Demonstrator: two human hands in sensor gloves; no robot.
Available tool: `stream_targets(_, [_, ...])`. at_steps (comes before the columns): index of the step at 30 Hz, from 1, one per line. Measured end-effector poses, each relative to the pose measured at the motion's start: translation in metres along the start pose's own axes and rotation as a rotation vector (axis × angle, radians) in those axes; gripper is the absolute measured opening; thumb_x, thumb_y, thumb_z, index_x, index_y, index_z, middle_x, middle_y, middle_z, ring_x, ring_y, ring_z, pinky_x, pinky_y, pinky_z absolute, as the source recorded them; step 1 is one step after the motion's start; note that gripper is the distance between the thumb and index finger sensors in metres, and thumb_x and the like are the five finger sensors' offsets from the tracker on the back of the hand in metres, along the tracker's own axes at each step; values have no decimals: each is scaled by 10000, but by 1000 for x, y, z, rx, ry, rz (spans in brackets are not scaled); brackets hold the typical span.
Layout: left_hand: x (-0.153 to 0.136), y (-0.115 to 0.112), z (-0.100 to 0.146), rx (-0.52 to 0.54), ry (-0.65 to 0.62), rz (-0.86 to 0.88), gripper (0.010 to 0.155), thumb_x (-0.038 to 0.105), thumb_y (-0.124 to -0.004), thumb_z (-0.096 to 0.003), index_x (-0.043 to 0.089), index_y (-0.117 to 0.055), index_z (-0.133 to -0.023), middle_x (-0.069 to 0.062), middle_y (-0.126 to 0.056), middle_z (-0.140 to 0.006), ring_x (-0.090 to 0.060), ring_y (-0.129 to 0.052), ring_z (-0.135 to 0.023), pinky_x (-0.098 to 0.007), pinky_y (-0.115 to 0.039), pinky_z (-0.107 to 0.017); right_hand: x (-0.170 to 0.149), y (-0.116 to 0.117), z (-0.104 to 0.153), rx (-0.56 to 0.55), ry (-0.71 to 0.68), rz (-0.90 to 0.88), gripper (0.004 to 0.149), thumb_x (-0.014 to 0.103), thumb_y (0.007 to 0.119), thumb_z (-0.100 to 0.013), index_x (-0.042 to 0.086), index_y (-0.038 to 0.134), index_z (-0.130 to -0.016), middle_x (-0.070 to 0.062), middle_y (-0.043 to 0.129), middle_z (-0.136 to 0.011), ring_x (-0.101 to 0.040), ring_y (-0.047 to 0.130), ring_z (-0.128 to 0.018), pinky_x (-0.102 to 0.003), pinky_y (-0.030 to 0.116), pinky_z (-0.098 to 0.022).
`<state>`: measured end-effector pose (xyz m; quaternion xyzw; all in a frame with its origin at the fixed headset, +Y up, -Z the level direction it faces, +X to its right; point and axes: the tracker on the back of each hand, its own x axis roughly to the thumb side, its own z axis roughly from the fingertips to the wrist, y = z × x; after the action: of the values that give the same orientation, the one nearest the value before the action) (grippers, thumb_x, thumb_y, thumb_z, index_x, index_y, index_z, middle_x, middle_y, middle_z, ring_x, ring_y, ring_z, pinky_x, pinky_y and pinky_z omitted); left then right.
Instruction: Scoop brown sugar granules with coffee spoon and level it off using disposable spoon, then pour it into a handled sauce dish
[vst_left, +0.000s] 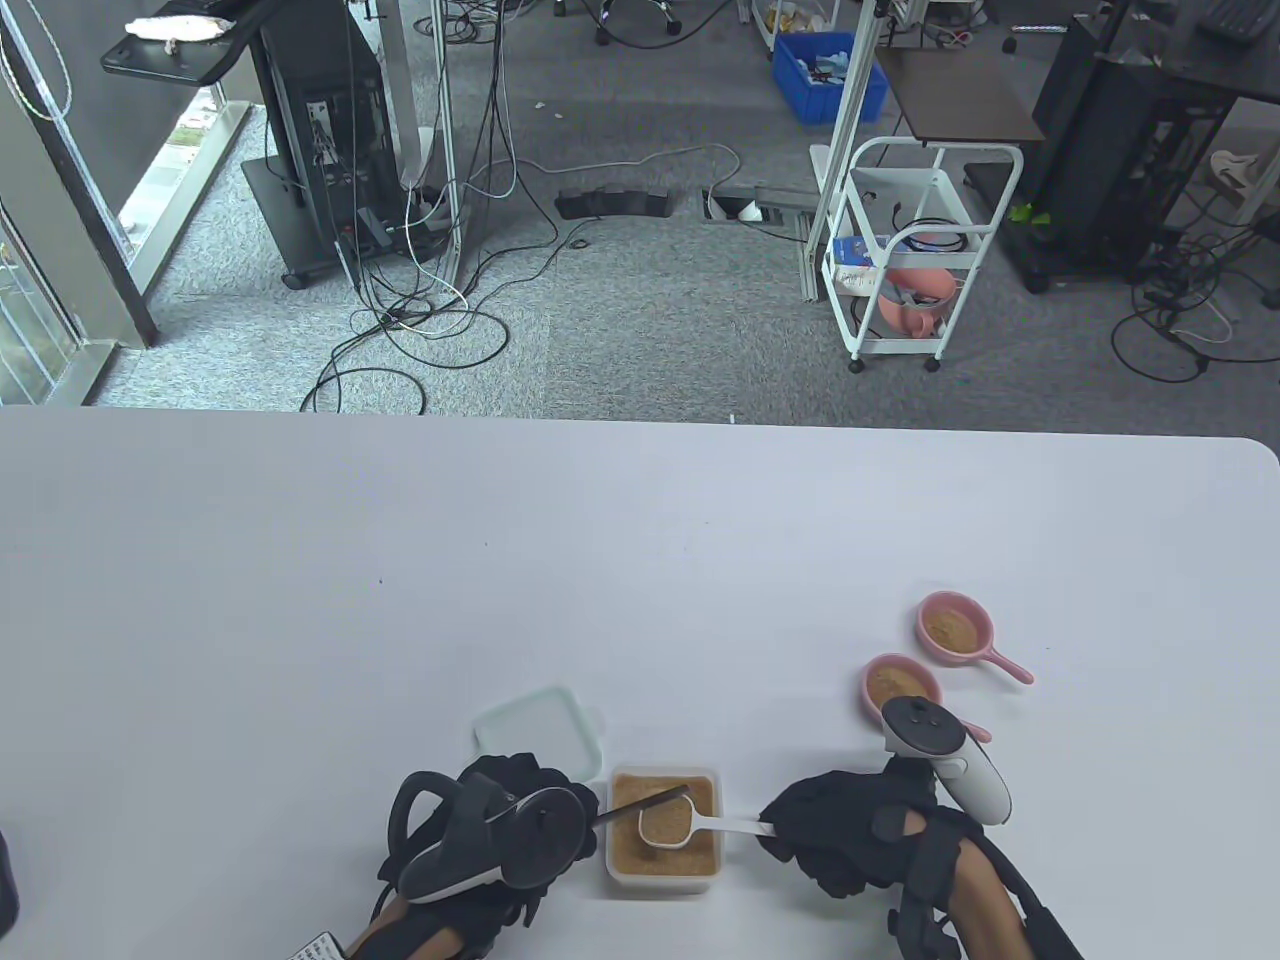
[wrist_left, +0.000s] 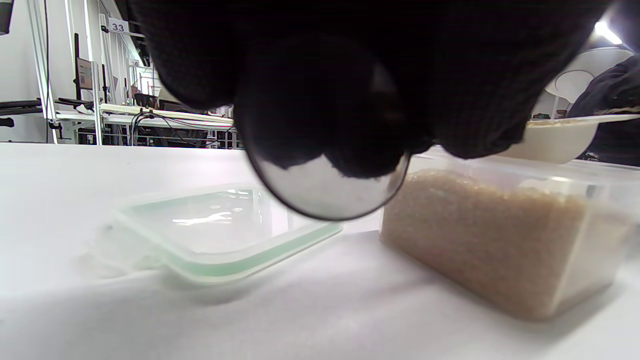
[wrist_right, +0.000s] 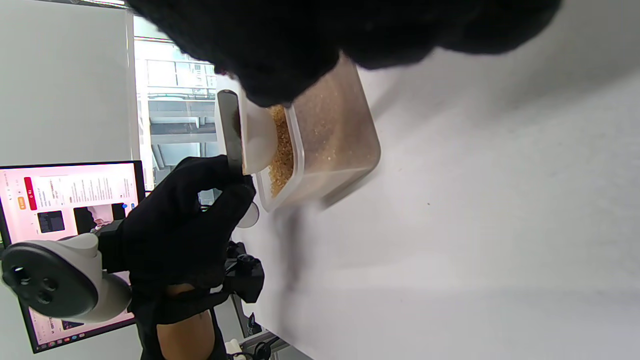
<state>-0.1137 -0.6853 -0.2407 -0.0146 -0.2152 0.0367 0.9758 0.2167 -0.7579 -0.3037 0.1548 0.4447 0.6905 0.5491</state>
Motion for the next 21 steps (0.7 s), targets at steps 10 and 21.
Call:
stream_targets(10, [-3,-1,-1,0,17,3,404,571,-886,-400,443,-925,-782,156,-1021,-697,-126,-1046,-671,-419,-809,-673,0,0,1,-5,3,-2,447,358,759,-516,63,864,-835,15,959,-398,-205,911,-178,-526,770,-398])
stream_targets(21, [-8,1,-1,-6,38,3,404,572,-885,-401,441,-926,-782,154,-1022,-696,-126,-1047,-669,-421,-809,-671,0,-1,2,-7,7,-1,446,358,760,-517,64,864,-835,15,959,-397,-206,911,-178,-526,770,-399])
